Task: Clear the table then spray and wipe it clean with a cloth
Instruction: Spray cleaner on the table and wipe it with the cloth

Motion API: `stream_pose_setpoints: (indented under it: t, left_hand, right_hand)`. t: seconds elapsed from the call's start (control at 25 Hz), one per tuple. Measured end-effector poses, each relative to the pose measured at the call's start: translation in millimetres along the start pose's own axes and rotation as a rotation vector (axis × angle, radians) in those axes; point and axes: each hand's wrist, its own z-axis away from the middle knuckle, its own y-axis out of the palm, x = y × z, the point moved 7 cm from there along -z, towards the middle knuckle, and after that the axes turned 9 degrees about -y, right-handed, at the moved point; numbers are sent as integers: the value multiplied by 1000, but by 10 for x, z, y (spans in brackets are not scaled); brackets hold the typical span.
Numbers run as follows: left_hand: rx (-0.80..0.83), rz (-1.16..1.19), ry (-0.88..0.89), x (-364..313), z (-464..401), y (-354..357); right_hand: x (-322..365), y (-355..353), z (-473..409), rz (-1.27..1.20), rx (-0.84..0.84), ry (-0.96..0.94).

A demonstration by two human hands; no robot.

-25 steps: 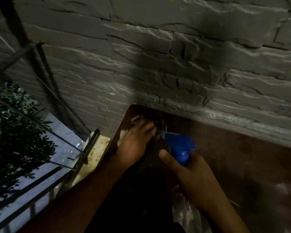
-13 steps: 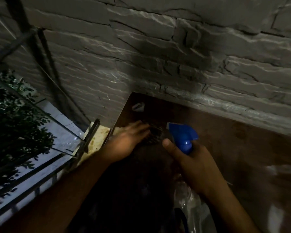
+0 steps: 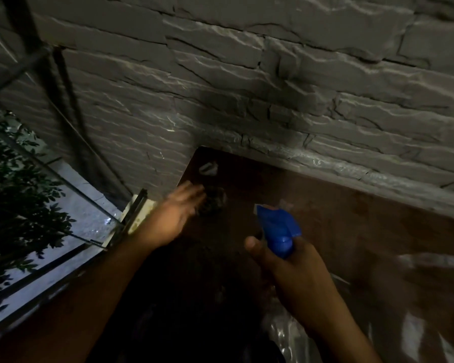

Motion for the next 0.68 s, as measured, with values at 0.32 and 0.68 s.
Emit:
stream_pose_setpoints:
  t: [0.32, 0.68]
  left_hand:
    - [67, -68, 189, -542, 321, 234]
    - [34, -106, 94, -682, 362, 367]
  right_hand:
    - [-38, 32, 121, 1, -36, 34]
    - [-10, 76, 336, -7, -115, 19]
